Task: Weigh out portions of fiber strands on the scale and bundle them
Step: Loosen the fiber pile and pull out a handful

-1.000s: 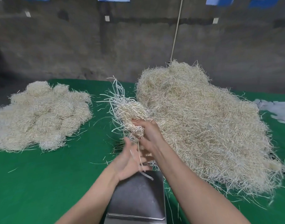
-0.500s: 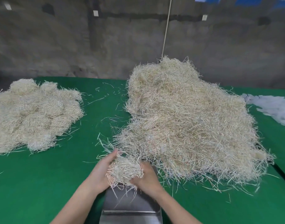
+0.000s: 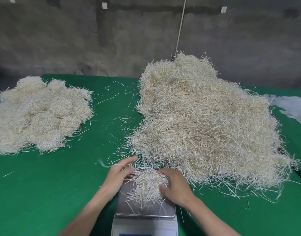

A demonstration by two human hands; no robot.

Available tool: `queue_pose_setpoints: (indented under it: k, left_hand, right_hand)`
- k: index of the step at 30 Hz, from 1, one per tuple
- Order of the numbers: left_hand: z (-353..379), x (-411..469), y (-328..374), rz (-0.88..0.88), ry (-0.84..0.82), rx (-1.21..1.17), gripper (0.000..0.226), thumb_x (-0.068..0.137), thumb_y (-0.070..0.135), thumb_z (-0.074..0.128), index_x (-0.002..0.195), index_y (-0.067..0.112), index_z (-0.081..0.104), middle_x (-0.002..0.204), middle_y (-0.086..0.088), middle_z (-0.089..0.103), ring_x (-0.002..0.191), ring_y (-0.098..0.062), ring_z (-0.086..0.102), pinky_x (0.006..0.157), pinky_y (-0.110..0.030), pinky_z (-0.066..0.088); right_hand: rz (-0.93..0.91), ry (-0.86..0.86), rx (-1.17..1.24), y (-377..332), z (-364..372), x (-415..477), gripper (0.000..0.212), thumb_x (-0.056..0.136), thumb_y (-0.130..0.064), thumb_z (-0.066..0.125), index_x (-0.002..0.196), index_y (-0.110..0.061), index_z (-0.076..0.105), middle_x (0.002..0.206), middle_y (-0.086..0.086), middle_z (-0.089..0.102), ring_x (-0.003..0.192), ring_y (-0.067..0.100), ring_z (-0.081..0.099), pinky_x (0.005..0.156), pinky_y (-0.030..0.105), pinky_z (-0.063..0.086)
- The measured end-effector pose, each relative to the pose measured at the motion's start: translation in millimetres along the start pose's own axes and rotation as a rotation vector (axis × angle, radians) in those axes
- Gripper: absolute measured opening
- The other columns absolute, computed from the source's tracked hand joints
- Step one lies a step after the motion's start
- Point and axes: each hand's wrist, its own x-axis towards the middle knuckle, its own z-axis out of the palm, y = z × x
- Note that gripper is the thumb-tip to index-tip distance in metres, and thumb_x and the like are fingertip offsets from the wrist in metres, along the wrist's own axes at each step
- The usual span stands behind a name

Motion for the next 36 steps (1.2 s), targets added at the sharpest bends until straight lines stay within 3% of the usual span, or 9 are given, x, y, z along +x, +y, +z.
queue_pose_setpoints:
  k: [3, 6, 8, 11, 13, 16, 21, 26, 36]
  left_hand:
    - [1.5, -1.4, 2.9, 0.001, -0.026, 0.116, 0.039, 0.094, 0.047, 0.036, 0.093, 0.031, 0.072, 0.119, 0.020, 0.061, 0.103, 0.001, 0.055, 0.084, -0.013, 0.034]
    - [11.5, 0.1, -6.1, 0.050, -0.055, 0.414, 0.027, 0.098, 0.028, 0.048, 0.087, 0.026, 0.072, 0.120, 0.009, 0.063, 0.082, -0.011, 0.065, 0.065, -0.015, 0.046]
    - [14.2, 0.1, -14.7, 0.097, -0.088, 0.525, 0.023, 0.094, 0.016, 0.055, 0.111, 0.022, 0.068, 0.119, 0.013, 0.060, 0.092, -0.010, 0.065, 0.077, -0.023, 0.051]
    - [8.1, -1.0, -21.6, 0.042, -0.038, 0.373, 0.041, 0.088, 0.013, 0.063, 0.125, 0.030, 0.055, 0.116, 0.014, 0.061, 0.086, -0.017, 0.063, 0.062, -0.012, 0.046]
    - [0.7, 0.4, -15.7, 0.009, 0.009, 0.245, 0.047, 0.085, 0.015, 0.068, 0.124, 0.035, 0.051, 0.114, 0.014, 0.063, 0.090, -0.011, 0.063, 0.074, -0.012, 0.046]
    - [-19.4, -1.2, -4.0, -0.008, -0.009, 0.147, 0.051, 0.082, 0.023, 0.071, 0.125, 0.038, 0.048, 0.119, 0.016, 0.060, 0.115, -0.008, 0.054, 0.103, -0.033, 0.034]
    - [-49.4, -15.1, 23.6, 0.077, -0.140, 0.067, 0.061, 0.063, 0.057, 0.068, 0.120, 0.039, 0.055, 0.120, 0.016, 0.064, 0.113, 0.005, 0.054, 0.095, -0.021, 0.039]
    - [-43.3, -8.1, 43.0, 0.219, 0.242, 0.027, 0.012, 0.083, 0.035, 0.064, 0.094, 0.039, 0.068, 0.104, 0.010, 0.071, 0.105, -0.004, 0.060, 0.095, -0.024, 0.039]
    - [-27.8, 0.9, 62.2, 0.295, 0.430, 0.047, 0.021, 0.086, 0.016, 0.065, 0.079, 0.036, 0.069, 0.078, 0.017, 0.072, 0.087, -0.005, 0.066, 0.087, -0.025, 0.046]
  right_hand:
    - [0.009, -0.005, 0.041, -5.0, 3.6, 1.8, 0.051, 0.086, -0.028, 0.061, 0.135, -0.030, 0.046, 0.132, -0.001, 0.046, 0.124, 0.013, 0.039, 0.108, 0.025, 0.025]
    - [0.000, -0.005, 0.048, -9.5, 6.0, 2.1, 0.051, 0.087, -0.030, 0.061, 0.135, -0.026, 0.046, 0.132, 0.000, 0.048, 0.124, 0.014, 0.041, 0.104, 0.021, 0.024]
    - [0.001, -0.018, 0.038, -10.3, 5.7, 1.8, 0.053, 0.087, -0.030, 0.062, 0.136, -0.025, 0.044, 0.135, -0.002, 0.048, 0.126, 0.014, 0.040, 0.104, 0.022, 0.024]
    - [0.037, -0.061, 0.101, -9.1, 0.6, 2.3, 0.061, 0.082, -0.032, 0.067, 0.136, -0.024, 0.040, 0.131, -0.002, 0.050, 0.123, 0.016, 0.043, 0.104, 0.027, 0.032]
    - [0.075, -0.104, 0.172, -7.6, -5.5, 3.1, 0.069, 0.078, -0.034, 0.071, 0.137, -0.025, 0.036, 0.129, -0.001, 0.050, 0.121, 0.018, 0.045, 0.103, 0.034, 0.038]
    - [0.088, -0.153, 0.223, -5.3, -12.0, 3.2, 0.076, 0.076, -0.032, 0.075, 0.140, -0.026, 0.033, 0.135, 0.001, 0.046, 0.125, 0.018, 0.042, 0.106, 0.037, 0.036]
    - [0.063, -0.239, 0.297, -5.5, -22.4, 2.5, 0.085, 0.073, -0.035, 0.079, 0.142, -0.029, 0.031, 0.145, -0.002, 0.037, 0.131, 0.015, 0.036, 0.110, 0.036, 0.031]
    - [0.003, -0.017, 0.320, -14.7, -44.0, 5.5, 0.048, 0.085, -0.040, 0.065, 0.129, -0.030, 0.049, 0.136, -0.008, 0.048, 0.122, 0.009, 0.042, 0.105, 0.033, 0.032]
    - [-0.079, 0.243, 0.462, -31.7, -65.3, 13.4, 0.010, 0.090, -0.020, 0.060, 0.097, -0.027, 0.063, 0.095, -0.018, 0.061, 0.094, -0.002, 0.056, 0.087, 0.015, 0.041]
